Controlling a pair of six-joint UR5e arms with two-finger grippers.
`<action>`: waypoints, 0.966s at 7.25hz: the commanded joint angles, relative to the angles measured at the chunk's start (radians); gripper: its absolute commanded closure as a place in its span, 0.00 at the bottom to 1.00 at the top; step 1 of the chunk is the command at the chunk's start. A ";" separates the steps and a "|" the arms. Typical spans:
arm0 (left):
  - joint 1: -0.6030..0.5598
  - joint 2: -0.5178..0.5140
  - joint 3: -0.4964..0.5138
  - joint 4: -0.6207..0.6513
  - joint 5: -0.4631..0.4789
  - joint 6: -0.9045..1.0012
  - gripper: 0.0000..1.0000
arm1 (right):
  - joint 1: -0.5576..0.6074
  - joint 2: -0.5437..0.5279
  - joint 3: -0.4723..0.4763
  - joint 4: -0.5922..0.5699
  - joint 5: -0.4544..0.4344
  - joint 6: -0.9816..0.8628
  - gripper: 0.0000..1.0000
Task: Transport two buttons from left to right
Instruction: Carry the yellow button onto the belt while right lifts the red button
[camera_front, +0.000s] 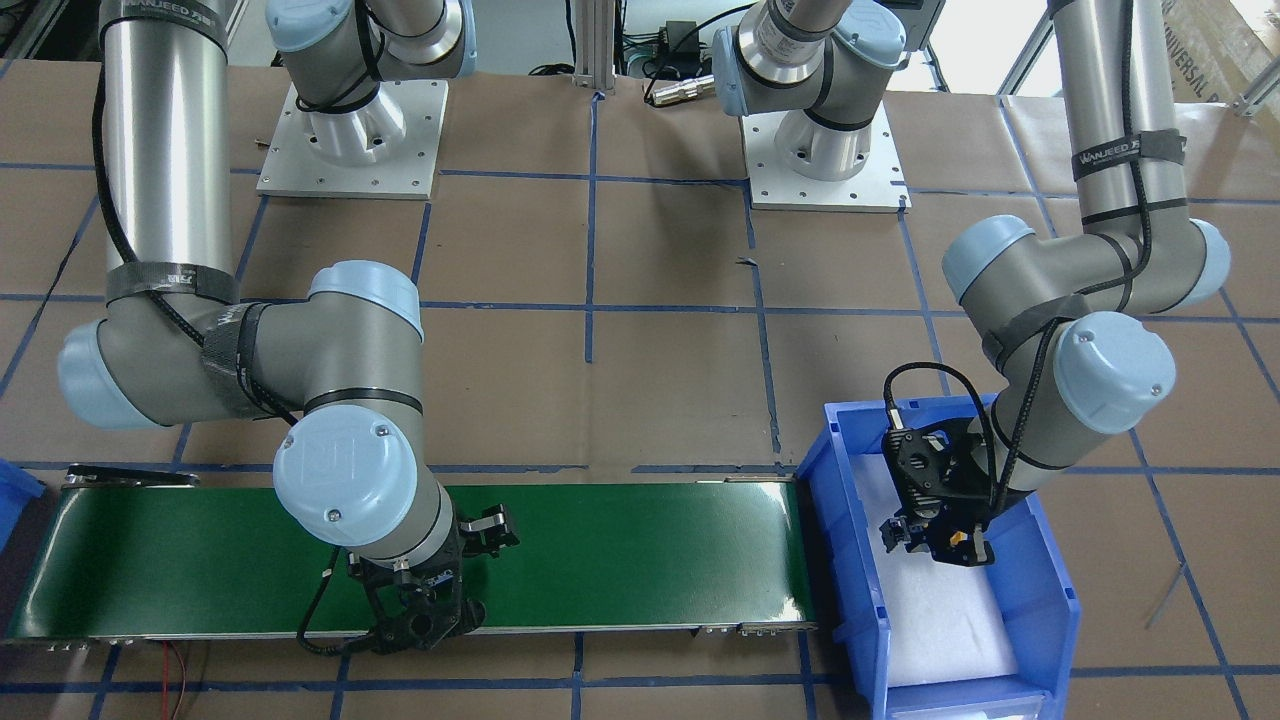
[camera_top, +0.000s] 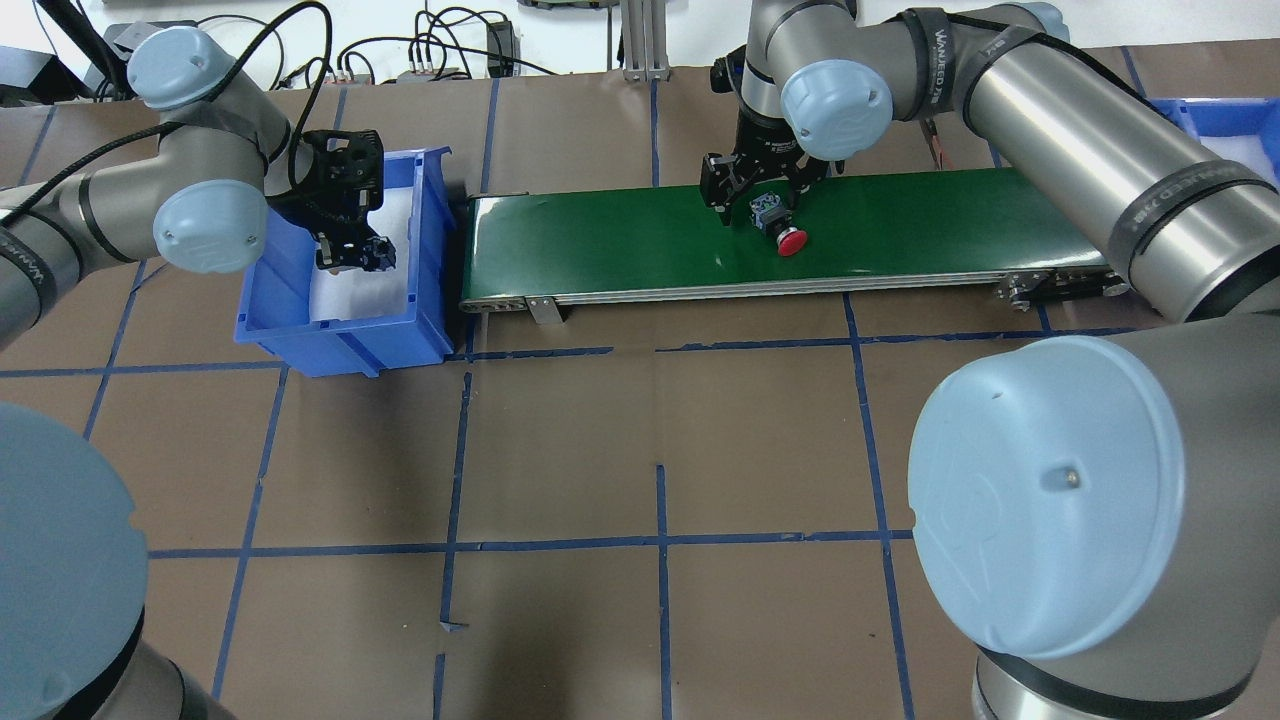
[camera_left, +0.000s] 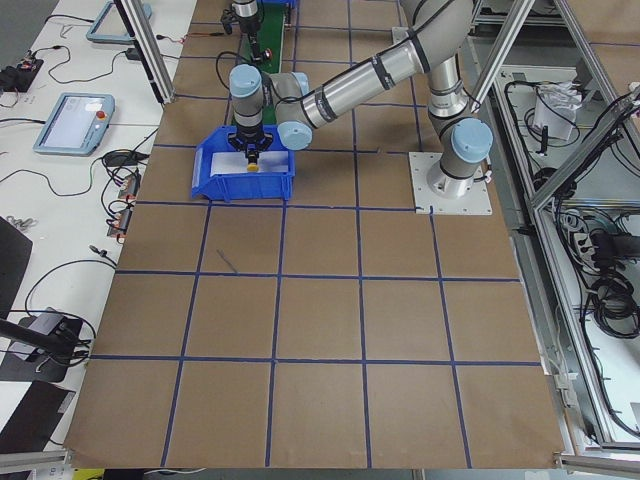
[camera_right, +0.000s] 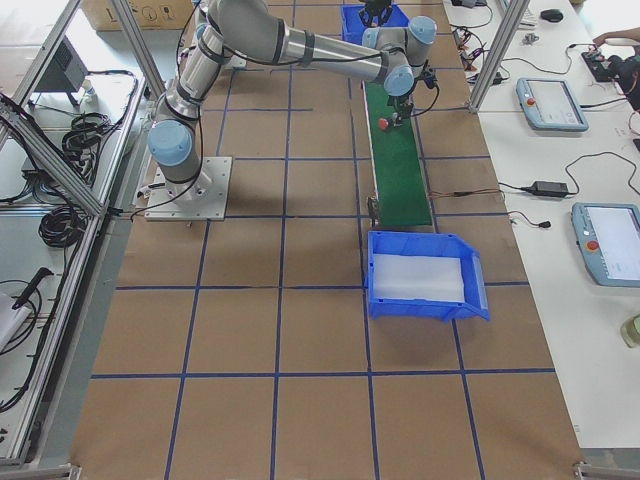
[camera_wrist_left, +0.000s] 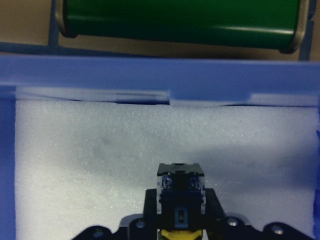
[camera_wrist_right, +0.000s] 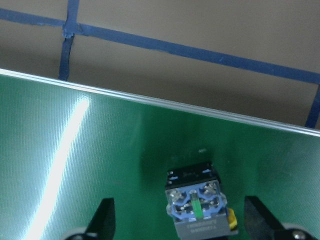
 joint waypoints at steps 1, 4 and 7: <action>-0.004 0.072 0.001 -0.043 0.007 -0.041 0.69 | -0.007 0.000 -0.013 0.013 0.001 -0.013 0.91; -0.010 0.173 0.001 -0.097 0.001 -0.163 0.69 | -0.044 -0.012 -0.033 0.021 -0.010 -0.088 0.94; -0.030 0.245 0.001 -0.133 -0.011 -0.569 0.74 | -0.096 -0.044 -0.035 0.062 -0.007 -0.145 0.92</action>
